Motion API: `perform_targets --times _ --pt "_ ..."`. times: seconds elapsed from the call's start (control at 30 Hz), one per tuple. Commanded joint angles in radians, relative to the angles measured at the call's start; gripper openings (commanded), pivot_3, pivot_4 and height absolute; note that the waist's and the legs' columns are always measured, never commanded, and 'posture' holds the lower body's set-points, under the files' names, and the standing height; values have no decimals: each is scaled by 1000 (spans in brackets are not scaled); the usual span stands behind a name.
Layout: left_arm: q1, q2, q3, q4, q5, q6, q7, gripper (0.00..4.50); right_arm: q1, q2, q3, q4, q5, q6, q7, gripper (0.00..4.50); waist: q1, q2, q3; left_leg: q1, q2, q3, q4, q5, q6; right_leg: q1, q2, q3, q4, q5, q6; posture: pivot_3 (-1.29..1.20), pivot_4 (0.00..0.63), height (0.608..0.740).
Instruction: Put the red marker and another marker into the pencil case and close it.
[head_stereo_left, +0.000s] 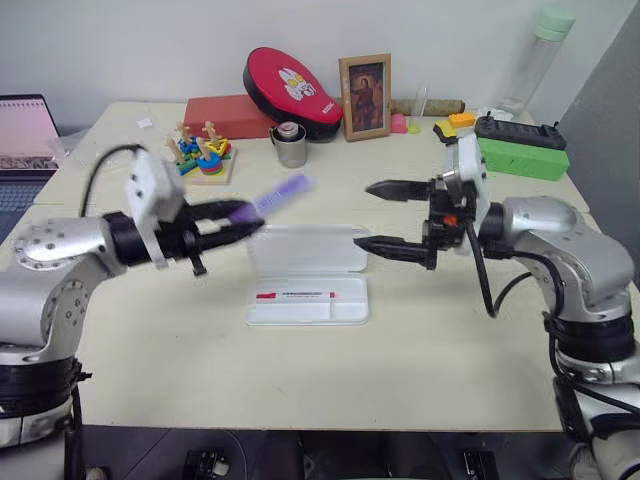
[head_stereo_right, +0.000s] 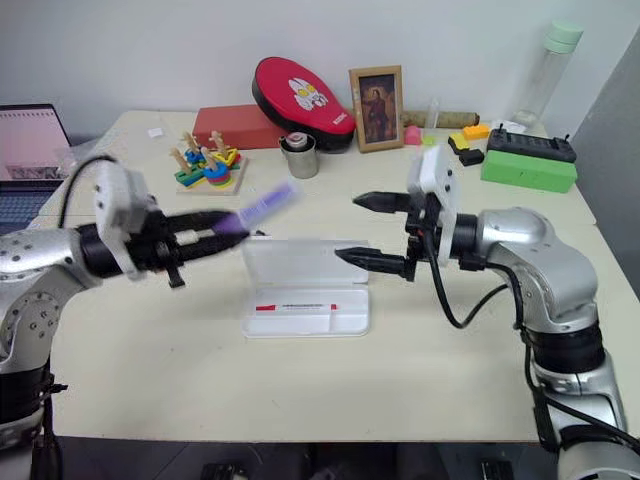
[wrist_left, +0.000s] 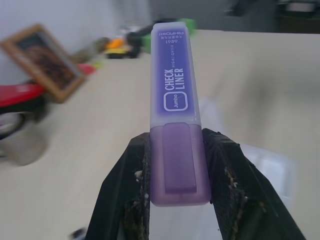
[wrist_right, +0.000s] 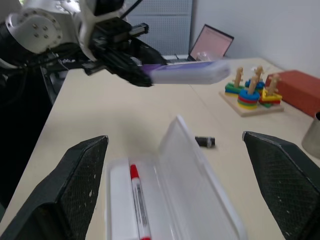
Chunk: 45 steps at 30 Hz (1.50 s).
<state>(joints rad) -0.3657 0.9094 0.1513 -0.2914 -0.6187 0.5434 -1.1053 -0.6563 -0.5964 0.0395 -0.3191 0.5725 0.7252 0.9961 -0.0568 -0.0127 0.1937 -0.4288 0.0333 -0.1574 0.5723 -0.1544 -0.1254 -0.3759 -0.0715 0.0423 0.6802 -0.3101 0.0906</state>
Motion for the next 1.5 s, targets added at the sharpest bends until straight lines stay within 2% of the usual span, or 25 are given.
perform_targets --times 0.03,0.1,0.27,0.53,0.77,1.23,1.3,1.5 --pt "47 45 -122 -18 98 -53 -79 1209 49 -55 -13 -79 27 1 28 4500 0 0 0 0 0 0 0 0 0 0 0 0 0 0 0 0 150 740" --pt "63 53 -197 25 179 -117 -111 1209 66 -69 -6 -96 24 4 23 4500 -1 0 0 0 0 0 0 0 0 0 0 0 0 0 0 0 150 740" --pt "55 40 -296 114 277 -216 -168 1209 85 -75 3 -122 17 9 -3 4500 0 0 0 0 0 0 0 0 0 -1 0 0 0 0 0 0 150 740" --pt "-11 34 -331 250 372 -343 -234 1209 128 -85 7 -160 18 17 -26 4500 2 0 0 -1 0 0 0 0 0 -1 0 0 0 0 0 0 150 740" --pt "-49 36 -336 303 404 -386 -280 1209 145 -76 6 -179 25 22 -50 4500 0 0 0 -1 0 0 0 0 0 -1 0 0 0 0 0 0 150 740" --pt "-90 9 -342 328 441 -383 -301 1209 153 -68 17 -176 19 13 -62 4500 0 0 0 -1 0 0 0 0 0 -1 0 0 0 0 0 0 150 740" --pt "-96 -3 -337 319 435 -366 -292 1908 151 -67 18 -174 18 11 -61 4500 0 0 0 -1 0 0 0 0 0 -1 0 0 0 0 0 0 150 740" --pt "-93 -8 -328 297 426 -334 -293 3062 146 -68 21 -163 12 5 -56 4500 0 0 0 -1 0 0 1 0 0 -1 0 0 0 0 0 0 150 740"
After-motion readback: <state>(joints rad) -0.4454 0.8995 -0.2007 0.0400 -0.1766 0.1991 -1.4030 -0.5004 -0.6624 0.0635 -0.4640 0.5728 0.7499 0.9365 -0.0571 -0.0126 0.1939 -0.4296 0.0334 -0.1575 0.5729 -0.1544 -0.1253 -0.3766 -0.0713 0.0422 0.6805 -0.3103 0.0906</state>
